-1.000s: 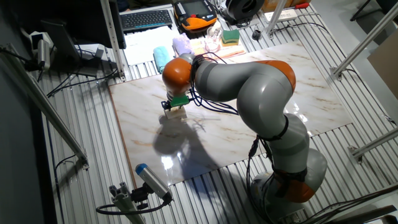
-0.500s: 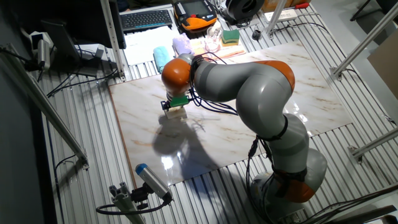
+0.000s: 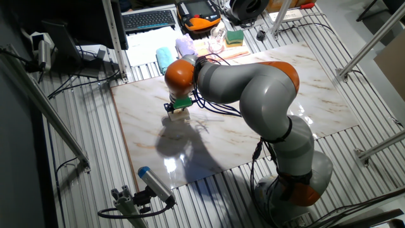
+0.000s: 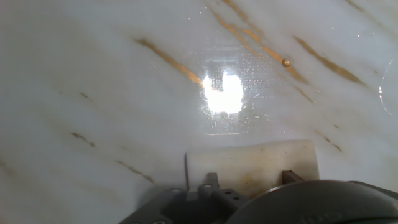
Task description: Clean the tabletop with a sponge
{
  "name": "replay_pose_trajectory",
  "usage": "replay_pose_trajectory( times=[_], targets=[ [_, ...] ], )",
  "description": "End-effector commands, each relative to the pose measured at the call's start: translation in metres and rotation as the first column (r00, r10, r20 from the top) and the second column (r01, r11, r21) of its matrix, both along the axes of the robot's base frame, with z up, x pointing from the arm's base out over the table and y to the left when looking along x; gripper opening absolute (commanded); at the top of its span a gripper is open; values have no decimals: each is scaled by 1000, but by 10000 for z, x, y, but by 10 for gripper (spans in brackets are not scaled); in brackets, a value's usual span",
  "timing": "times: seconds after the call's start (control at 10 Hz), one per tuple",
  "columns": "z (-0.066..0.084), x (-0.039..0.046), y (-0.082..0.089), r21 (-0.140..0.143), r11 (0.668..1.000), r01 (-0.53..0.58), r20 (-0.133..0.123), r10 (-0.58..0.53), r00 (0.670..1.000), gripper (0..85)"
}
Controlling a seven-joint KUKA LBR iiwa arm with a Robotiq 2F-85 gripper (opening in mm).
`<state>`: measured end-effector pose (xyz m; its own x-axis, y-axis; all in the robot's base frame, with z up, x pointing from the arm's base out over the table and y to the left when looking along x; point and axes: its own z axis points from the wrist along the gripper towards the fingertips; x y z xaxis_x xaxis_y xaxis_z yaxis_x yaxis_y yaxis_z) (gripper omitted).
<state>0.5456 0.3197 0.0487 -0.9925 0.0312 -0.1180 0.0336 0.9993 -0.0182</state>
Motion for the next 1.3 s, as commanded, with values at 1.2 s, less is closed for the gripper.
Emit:
replay_pose_trajectory(
  times=[1.2],
  targets=[
    [21, -14, -46, 1, 1000, 0, 4, 0, 1000, 510]
  ],
)
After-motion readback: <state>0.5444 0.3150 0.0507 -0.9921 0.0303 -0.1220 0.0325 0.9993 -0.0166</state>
